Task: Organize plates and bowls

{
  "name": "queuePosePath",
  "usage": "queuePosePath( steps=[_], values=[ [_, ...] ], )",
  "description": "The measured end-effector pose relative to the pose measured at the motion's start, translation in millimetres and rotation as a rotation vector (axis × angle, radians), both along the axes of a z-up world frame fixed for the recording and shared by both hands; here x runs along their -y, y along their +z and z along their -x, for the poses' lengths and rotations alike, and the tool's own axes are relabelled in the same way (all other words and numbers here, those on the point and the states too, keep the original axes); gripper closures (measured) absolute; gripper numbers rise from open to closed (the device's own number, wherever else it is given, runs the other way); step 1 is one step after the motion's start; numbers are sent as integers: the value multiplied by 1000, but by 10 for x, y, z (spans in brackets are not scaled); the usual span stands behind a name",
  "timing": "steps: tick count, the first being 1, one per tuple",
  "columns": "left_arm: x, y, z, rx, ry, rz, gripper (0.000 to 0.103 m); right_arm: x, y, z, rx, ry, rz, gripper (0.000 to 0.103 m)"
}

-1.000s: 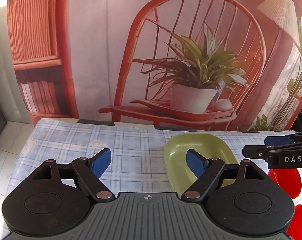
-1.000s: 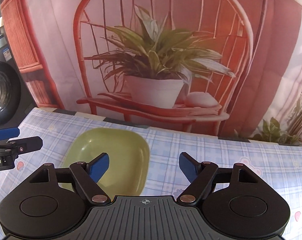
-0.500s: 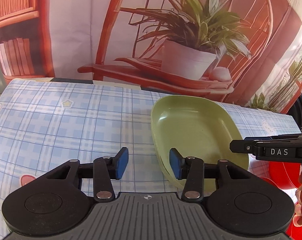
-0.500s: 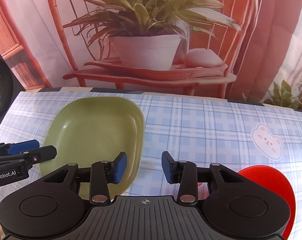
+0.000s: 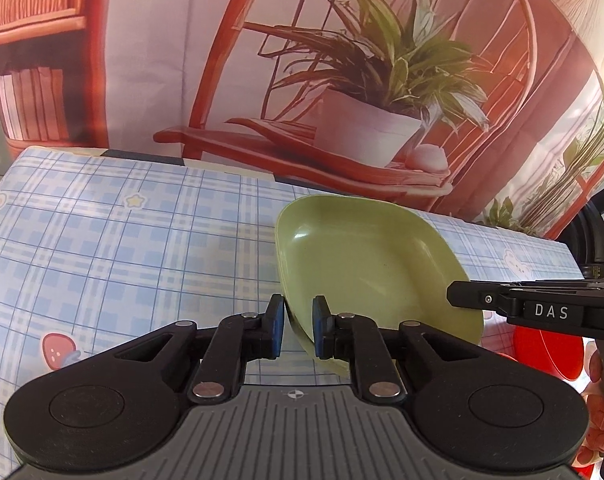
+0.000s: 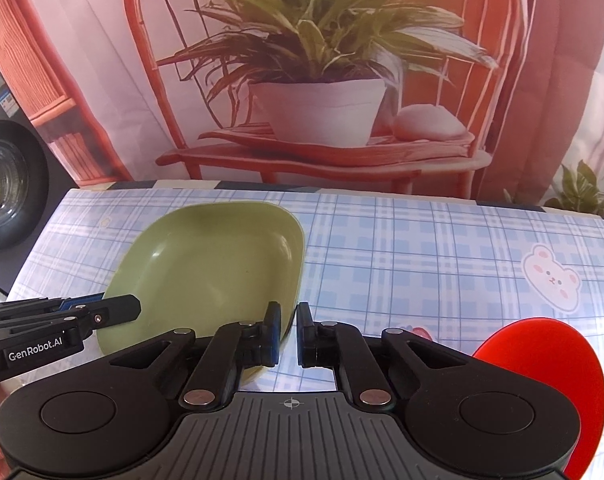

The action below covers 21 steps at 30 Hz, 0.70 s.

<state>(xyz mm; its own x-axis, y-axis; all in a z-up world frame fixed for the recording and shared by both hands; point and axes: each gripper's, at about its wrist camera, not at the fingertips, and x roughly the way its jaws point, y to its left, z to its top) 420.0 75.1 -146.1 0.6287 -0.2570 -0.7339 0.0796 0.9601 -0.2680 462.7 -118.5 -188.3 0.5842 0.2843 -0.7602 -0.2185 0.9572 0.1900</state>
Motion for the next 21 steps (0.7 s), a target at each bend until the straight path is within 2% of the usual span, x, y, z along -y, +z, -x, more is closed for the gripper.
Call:
queuePosePath(
  steps=[5,12,21],
  values=[
    [-27,274,149,41,-14,-36,87,-21,236,195,55,-1,-31,96],
    [-81,586,483,75,-33,-73,87,-24,509,712,118,-10,-88,95],
    [-128,791,1012,97,-113,-82,87,22,611,1477,156,-39,-124,93]
  ],
)
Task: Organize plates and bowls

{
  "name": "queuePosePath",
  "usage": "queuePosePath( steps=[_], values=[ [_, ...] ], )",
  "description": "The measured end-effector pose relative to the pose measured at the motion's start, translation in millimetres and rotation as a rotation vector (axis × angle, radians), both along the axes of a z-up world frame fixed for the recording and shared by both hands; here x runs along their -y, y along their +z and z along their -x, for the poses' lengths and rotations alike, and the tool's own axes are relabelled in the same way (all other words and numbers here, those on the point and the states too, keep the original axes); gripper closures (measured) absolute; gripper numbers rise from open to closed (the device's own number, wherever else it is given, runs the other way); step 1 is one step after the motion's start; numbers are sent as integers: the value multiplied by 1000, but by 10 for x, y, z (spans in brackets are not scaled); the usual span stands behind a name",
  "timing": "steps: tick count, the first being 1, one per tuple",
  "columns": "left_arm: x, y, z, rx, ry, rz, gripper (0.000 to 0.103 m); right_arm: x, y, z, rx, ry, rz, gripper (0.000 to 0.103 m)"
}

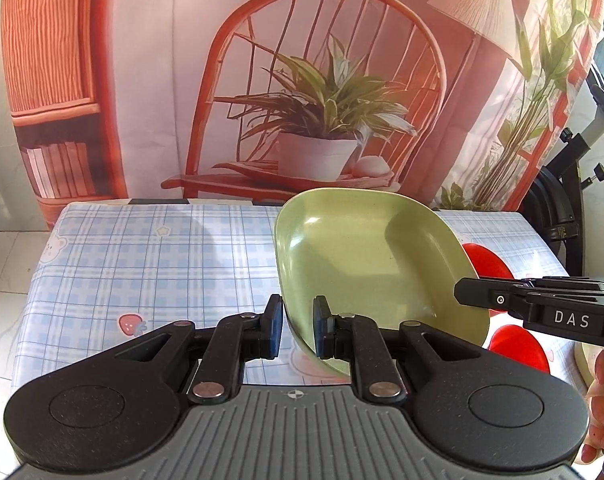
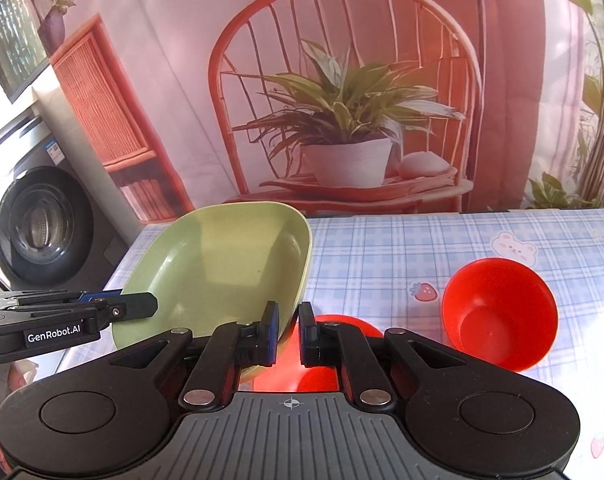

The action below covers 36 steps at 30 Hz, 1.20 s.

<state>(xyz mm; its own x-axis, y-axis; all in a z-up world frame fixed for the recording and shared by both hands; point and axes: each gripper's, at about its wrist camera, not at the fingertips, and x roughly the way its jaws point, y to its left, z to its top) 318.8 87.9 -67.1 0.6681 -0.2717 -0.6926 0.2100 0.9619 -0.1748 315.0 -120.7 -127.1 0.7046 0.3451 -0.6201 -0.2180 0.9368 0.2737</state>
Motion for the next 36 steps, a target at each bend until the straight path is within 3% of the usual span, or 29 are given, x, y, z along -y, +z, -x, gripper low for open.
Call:
queuePosePath(
  steps=[10,17,25,36],
  values=[
    [13,-31,543,-7,-96,-35,87,173,-165,892,20,-24,-118,91],
    [41,-207,760,-42,-148,-40,87,298,-455,1354,-68,-20,-224,88],
    [59,-434,872,-81,-140,-44,87,240,-698,1584,-138,3,-215,87],
    [175,-616,808,-92,-114,-83,87,229,-897,1506,-190,-26,-207,87]
  ],
)
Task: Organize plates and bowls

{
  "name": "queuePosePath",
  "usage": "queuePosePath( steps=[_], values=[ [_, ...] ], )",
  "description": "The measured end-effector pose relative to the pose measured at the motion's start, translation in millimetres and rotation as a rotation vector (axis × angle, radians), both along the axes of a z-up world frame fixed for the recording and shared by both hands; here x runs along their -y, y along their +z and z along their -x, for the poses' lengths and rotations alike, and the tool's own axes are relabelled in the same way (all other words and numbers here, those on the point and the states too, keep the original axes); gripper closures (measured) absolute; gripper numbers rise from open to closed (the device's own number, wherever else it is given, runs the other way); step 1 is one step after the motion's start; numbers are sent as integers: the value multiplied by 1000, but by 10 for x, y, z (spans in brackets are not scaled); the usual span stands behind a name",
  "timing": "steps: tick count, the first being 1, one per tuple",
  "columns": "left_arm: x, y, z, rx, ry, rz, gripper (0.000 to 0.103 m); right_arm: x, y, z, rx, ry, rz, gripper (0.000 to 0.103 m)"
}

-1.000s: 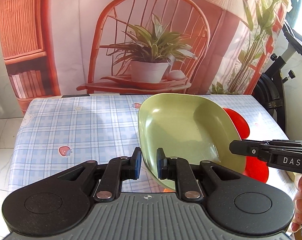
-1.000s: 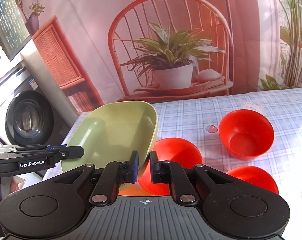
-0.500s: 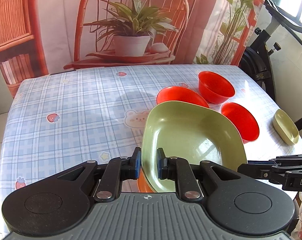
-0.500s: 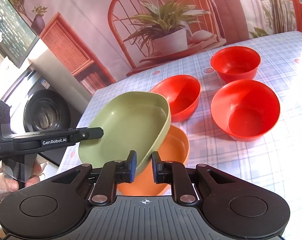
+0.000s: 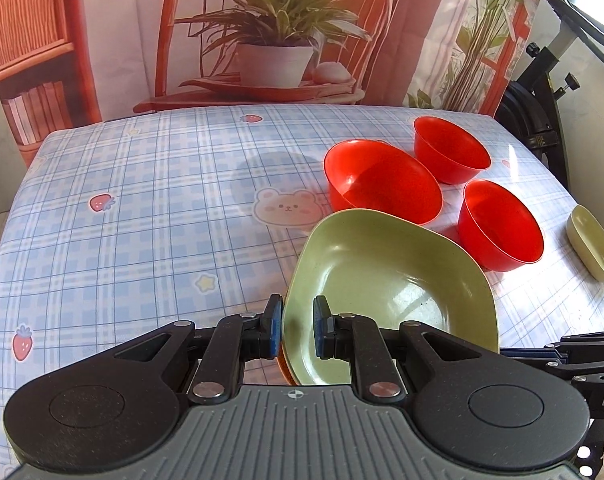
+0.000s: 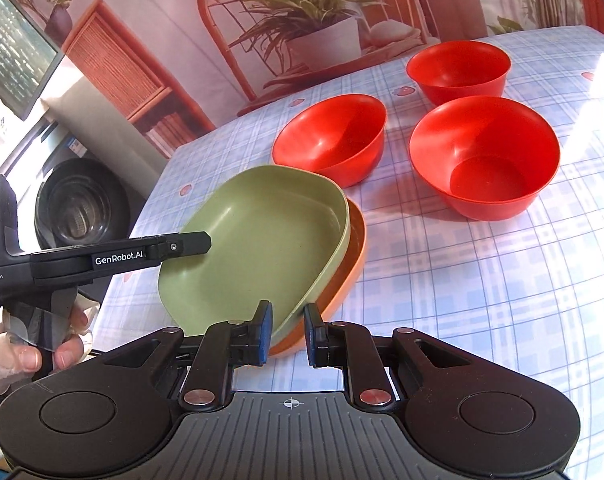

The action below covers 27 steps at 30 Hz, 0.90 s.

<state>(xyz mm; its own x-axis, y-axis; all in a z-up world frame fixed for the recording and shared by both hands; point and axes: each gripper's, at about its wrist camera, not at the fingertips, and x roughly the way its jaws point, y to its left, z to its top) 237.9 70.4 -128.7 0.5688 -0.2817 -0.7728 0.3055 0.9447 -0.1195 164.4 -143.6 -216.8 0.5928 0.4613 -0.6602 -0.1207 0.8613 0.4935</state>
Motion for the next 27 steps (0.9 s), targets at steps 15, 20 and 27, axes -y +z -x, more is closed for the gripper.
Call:
queuePosePath(
  steps=[15,20,27],
  values=[
    [8,-83,21,27,22,-22,86,20,-75,-79,-11,12,8,85],
    [-24,-37,49,40,35,-15,86,65,-16,-38,19,5,25,85],
    [-85,-63,104,45,58,-15,85,138,-84,-27,19,-25,32,94]
  ],
)
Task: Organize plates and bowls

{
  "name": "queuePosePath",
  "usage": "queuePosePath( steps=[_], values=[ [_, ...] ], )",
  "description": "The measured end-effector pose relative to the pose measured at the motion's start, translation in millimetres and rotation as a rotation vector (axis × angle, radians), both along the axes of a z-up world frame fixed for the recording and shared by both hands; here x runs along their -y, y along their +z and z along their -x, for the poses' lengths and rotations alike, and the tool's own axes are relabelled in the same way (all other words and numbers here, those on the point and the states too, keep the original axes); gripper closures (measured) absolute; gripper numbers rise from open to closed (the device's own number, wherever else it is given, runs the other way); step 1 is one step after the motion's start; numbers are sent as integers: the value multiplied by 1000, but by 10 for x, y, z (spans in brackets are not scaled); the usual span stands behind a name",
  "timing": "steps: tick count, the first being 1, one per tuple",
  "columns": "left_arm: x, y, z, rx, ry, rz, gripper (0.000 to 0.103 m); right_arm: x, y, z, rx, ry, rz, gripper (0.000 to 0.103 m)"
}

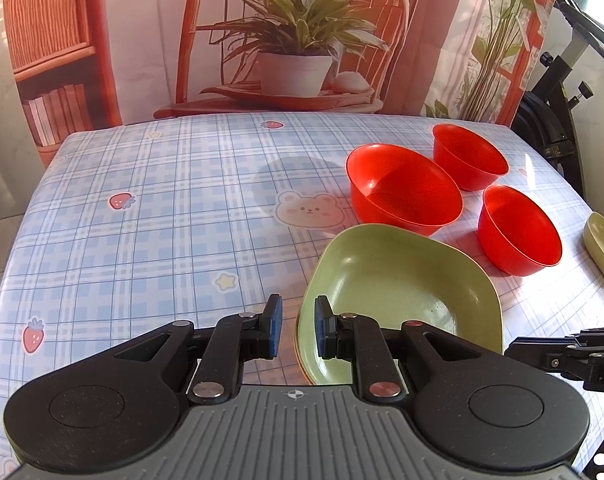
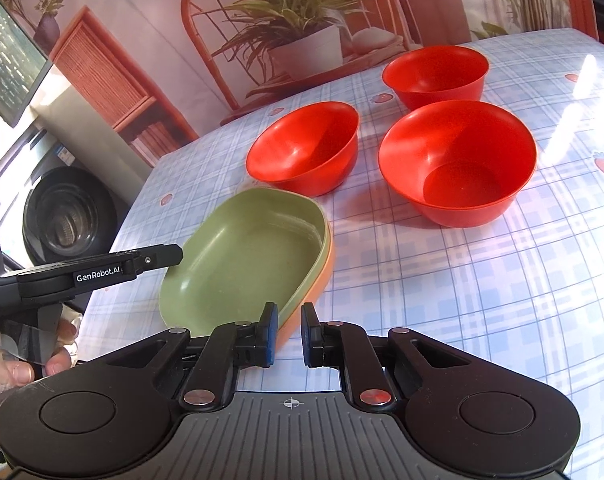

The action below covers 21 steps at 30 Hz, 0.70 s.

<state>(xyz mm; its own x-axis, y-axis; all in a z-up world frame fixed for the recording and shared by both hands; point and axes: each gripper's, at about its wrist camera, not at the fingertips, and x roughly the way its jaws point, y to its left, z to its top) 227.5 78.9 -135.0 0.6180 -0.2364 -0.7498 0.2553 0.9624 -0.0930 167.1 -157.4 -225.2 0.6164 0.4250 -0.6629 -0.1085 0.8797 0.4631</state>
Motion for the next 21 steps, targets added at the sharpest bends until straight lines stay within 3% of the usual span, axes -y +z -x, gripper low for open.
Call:
queuePosePath(
  steps=[10,15,21],
  values=[
    [-56,11,-7,-1,32,23,85,37,46,-10,21,-18,-4,94],
    [102,214,69,57,19,34,85,216,252,-4,117,-56,12,94],
    [547,414,154,138,-9,71,75,655,442,-22,220,-136,51,90]
  ],
)
